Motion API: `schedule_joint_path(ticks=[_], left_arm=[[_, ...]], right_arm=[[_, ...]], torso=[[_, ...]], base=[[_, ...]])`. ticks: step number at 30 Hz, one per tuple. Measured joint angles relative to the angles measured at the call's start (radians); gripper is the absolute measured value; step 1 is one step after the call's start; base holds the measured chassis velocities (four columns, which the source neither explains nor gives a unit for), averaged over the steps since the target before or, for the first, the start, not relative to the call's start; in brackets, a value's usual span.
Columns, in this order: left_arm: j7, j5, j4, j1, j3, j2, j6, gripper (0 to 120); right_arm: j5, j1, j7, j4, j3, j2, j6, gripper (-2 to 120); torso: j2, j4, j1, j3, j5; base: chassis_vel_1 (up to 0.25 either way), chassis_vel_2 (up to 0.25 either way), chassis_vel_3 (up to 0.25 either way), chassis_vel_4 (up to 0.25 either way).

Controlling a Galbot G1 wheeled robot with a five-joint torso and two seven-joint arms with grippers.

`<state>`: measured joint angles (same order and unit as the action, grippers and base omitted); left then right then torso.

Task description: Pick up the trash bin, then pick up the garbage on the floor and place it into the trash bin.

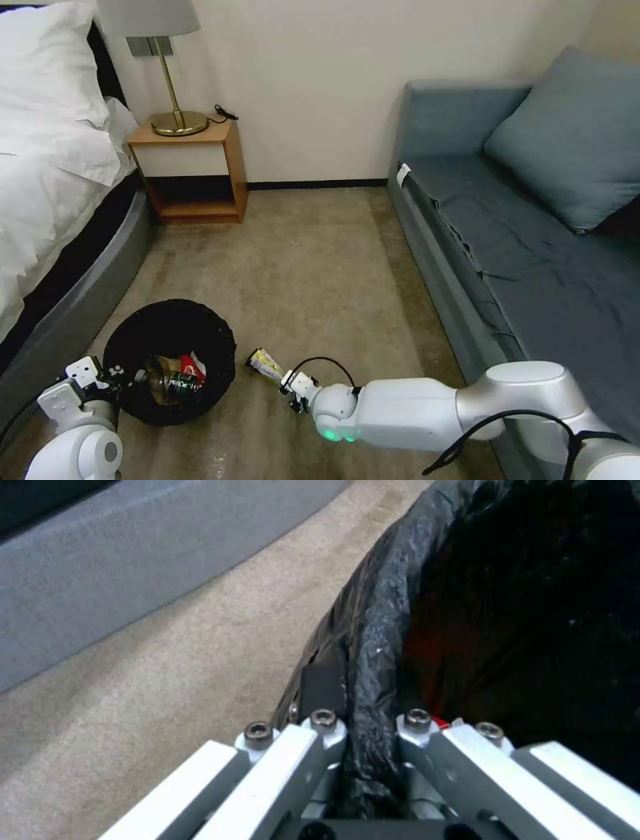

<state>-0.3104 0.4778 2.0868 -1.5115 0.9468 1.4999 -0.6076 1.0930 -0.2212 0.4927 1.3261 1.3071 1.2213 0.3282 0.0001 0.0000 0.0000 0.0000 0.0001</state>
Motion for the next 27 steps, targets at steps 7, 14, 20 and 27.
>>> schedule_joint_path(ticks=[7, 14, 20, 27], left_arm=[[0.000, 0.000, 0.003, 0.002, 0.003, -0.005, 0.000, 3], [0.000, -0.002, 0.004, 0.003, -0.004, -0.006, -0.003, 3], [0.000, -0.011, 0.004, 0.003, -0.015, -0.002, -0.004, 3], [-0.001, -0.012, 0.011, 0.005, -0.018, 0.000, -0.010, 3]], right_arm=[[-0.034, 0.075, 0.011, 0.109, -0.114, -0.171, 0.006, 0], [-0.011, 0.094, 0.030, 0.283, -0.267, -0.179, 0.011, 0], [0.052, 0.106, 0.067, 0.411, -0.299, -0.072, 0.018, 0], [0.074, 0.115, 0.100, 0.440, -0.225, 0.055, 0.013, 0]], torso=[[0.000, -0.0006, 0.000, 0.000, 0.0000], [0.000, -0.0002, 0.000, 0.000, -0.0001], [0.000, 0.0003, 0.000, 0.000, -0.0003], [0.000, 0.0000, 0.000, 0.000, -0.0004]], base=[[0.000, 0.000, 0.000, 0.000], [0.000, 0.000, 0.000, 0.000], [0.000, 0.000, 0.000, 0.000], [0.000, 0.000, 0.000, 0.000]])
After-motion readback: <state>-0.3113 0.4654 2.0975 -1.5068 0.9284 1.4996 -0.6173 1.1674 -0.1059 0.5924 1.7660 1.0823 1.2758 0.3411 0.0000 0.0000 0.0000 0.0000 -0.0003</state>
